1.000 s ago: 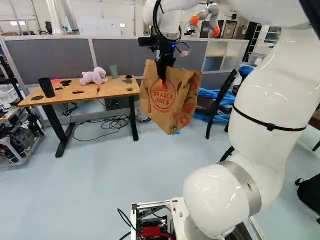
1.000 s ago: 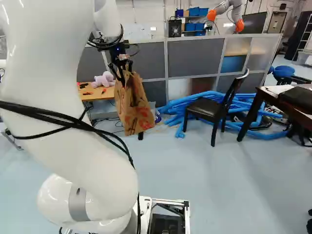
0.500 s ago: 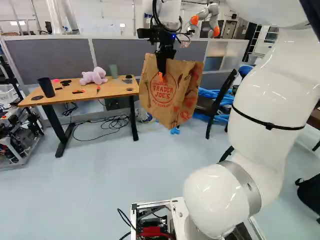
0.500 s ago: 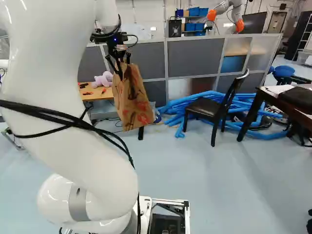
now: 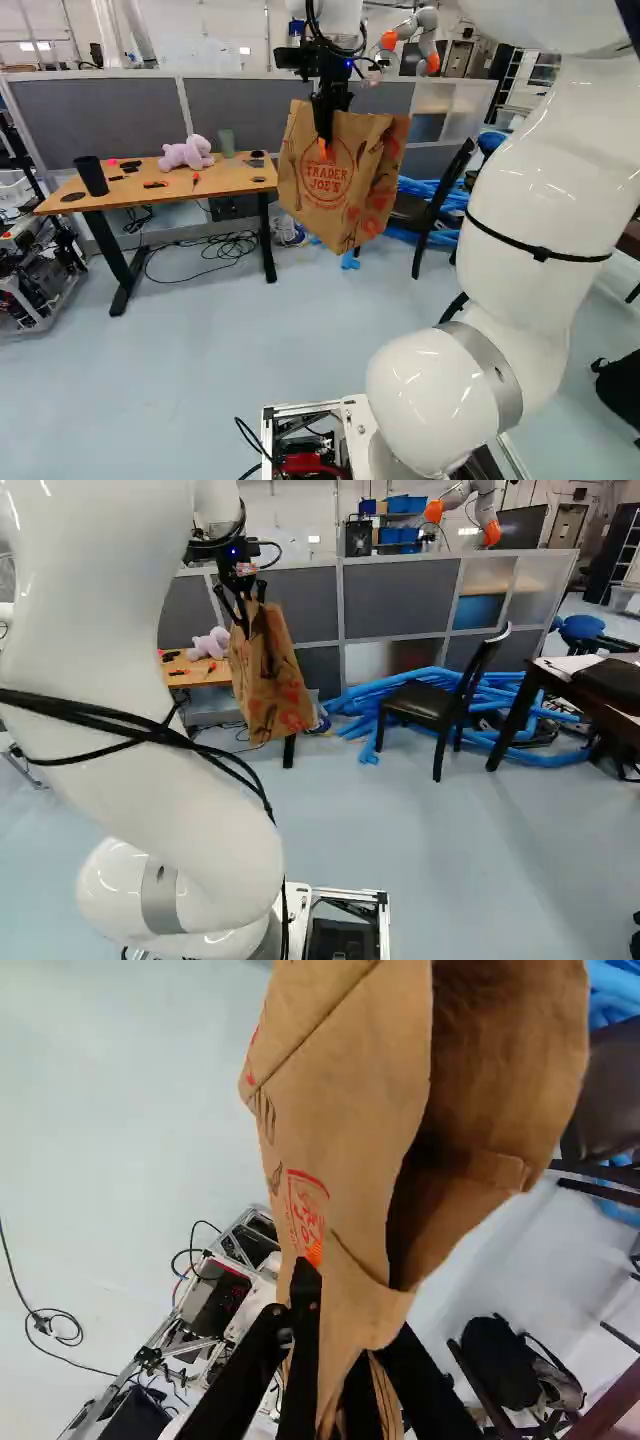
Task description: Pick up the bag on the ground and place it on the table
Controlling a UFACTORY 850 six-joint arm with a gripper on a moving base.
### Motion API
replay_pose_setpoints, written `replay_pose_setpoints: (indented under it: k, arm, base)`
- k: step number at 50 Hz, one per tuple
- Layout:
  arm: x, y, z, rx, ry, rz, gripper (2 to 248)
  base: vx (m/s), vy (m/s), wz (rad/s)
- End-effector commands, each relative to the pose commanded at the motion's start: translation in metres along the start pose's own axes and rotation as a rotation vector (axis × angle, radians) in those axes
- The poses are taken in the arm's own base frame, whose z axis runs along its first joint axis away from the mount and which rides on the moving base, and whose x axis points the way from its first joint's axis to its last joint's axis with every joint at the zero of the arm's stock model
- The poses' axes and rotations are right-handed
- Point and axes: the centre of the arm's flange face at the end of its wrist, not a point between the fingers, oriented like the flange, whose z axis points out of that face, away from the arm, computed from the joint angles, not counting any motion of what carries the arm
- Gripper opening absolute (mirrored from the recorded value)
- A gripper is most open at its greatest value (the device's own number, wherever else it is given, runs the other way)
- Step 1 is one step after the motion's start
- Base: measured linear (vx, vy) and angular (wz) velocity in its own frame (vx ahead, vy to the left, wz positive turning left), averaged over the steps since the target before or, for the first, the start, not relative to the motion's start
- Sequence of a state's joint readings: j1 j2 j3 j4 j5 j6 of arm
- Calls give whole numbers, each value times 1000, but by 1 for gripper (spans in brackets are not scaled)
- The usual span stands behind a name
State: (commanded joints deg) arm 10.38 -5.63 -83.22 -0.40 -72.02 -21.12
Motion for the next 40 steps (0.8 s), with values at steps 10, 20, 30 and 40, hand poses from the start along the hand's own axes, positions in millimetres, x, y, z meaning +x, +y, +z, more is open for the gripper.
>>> replay_pose_setpoints:
  k: [10,20,30,40]
  arm:
    - [0,0,0,0,0,0,21]
    - [0,0,0,0,0,0,21]
    - [0,0,0,0,0,0,21]
    - [0,0,0,0,0,0,21]
  base:
    - [90,-1,-13]
    - [131,0,-18]
    - [167,-1,-24]
    - [181,23,82]
